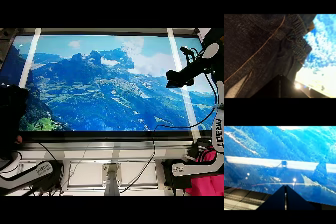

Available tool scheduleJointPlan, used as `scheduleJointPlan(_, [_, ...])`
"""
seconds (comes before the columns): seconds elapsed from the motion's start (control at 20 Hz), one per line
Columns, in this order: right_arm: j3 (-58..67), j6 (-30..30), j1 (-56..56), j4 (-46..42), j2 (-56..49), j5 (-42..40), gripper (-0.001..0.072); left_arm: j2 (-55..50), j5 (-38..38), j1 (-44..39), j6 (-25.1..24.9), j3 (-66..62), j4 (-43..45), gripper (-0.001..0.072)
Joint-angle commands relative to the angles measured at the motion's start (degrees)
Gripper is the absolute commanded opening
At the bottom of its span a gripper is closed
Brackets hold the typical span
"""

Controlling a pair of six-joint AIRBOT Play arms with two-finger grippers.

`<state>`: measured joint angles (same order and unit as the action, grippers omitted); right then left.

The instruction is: Fold the clothes and pants, and hang the long-sleeved shirts on hangers.

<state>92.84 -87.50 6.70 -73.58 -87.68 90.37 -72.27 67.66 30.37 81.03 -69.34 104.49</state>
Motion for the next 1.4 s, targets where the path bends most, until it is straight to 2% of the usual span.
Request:
scheduleJointPlan(0.0, [0.0,0.0,0.0,0.0,0.0,0.0,0.0023,-2.9,-1.6,0.0,0.2,0.0,3.4,0.0016])
scheduleJointPlan(0.1, [0.0,0.0,0.0,0.1,0.0,0.0,0.0023,-2.6,-5.7,0.0,0.2,0.0,3.5,0.0032])
scheduleJointPlan(0.15, [0.0,0.0,0.0,-0.1,0.0,-0.7,0.0023,-2.3,-7.3,0.0,0.2,0.0,3.5,0.0177])
scheduleJointPlan(0.2, [0.0,0.0,0.0,0.0,0.0,-1.6,0.0023,-2.1,-8.8,0.0,0.2,0.0,3.5,0.0422])
scheduleJointPlan(0.25, [0.0,0.0,0.0,0.4,0.0,-1.6,0.0023,-2.1,-9.7,0.0,0.2,0.0,3.5,0.0539])
scheduleJointPlan(0.6, [0.0,-0.1,0.0,3.1,0.0,-2.0,0.0023,-2.4,-17.9,-0.9,0.1,0.0,5.8,0.0547])
scheduleJointPlan(0.7, [0.0,-0.1,0.0,4.3,0.0,-2.1,0.0023,-3.3,-16.3,-2.3,-0.3,0.0,9.6,0.0547])
scheduleJointPlan(0.9, [0.0,-0.1,0.0,4.8,0.0,-2.2,0.0026,-4.6,-15.8,-6.2,-0.5,0.0,11.8,0.0547])
scheduleJointPlan(1.1, [0.0,-0.1,0.0,4.8,0.0,-2.1,0.0041,-5.7,-14.5,-9.6,-0.5,0.0,20.7,0.0547])
scheduleJointPlan(1.35, [0.0,-0.1,0.0,4.8,0.0,-2.0,0.0041,-5.9,-12.0,-8.6,-0.5,0.0,21.8,0.0547])
